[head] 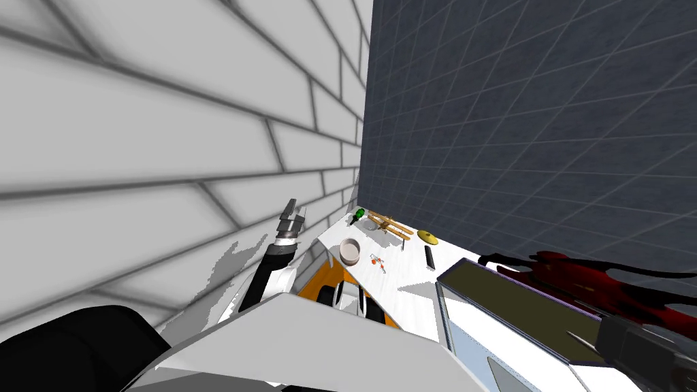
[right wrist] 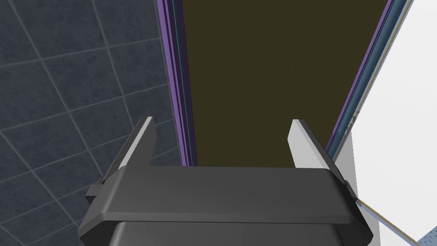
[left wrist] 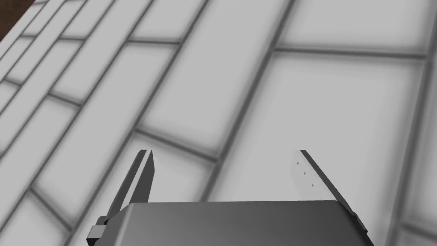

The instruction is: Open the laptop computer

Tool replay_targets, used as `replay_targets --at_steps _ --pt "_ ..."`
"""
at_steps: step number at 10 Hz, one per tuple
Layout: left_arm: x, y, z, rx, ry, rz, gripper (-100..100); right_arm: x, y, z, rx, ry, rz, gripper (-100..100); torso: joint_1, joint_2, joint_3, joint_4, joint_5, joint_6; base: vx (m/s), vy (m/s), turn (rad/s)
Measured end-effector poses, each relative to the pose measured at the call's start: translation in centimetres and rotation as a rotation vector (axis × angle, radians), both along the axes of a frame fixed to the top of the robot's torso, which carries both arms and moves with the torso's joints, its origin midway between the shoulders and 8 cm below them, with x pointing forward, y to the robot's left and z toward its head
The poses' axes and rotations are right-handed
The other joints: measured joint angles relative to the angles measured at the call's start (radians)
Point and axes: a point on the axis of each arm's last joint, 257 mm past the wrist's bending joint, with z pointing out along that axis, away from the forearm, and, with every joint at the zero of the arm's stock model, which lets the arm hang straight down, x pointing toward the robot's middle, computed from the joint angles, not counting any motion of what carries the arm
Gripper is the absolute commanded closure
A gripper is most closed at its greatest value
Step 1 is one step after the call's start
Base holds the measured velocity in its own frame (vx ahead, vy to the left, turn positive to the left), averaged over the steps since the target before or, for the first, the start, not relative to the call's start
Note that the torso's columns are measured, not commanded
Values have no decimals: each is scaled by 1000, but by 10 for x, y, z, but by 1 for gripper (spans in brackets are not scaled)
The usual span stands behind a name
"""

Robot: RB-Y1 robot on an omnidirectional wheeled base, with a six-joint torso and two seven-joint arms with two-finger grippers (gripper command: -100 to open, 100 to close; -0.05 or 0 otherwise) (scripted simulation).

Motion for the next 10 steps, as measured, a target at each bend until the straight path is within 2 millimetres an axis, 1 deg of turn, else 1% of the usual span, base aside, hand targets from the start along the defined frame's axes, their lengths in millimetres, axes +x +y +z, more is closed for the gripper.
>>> replay_targets --at_steps 1,2,5,6,9,10 --pt "0 0 0 0 0 0 0 -2 -3 0 0 0 -9 100 -2 -1 -2 -1 -1 -1 -62 -28 296" --pt "0 0 0 0 0 0 0 -8 -12 2 -5 -3 -33 100 -5 -2 -2 -3 -6 -3 -150 -2 281" --pt "0 0 0 0 0 0 0 -26 -36 7 -2 -1 -114 100 -1 -2 -2 -3 -5 0 -205 26 317" --pt "0 0 0 0 0 0 0 -31 -45 6 -2 -4 -145 100 -2 -5 -4 -4 -5 0 -160 45 243" --pt "0 0 0 0 0 0 0 -58 -69 9 -2 0 -231 100 -1 -4 -4 -3 -3 0 -166 57 285" --pt "0 0 0 0 0 0 0 -67 -75 10 -2 3 -259 100 -1 -3 -4 -2 -2 -2 -81 20 68"
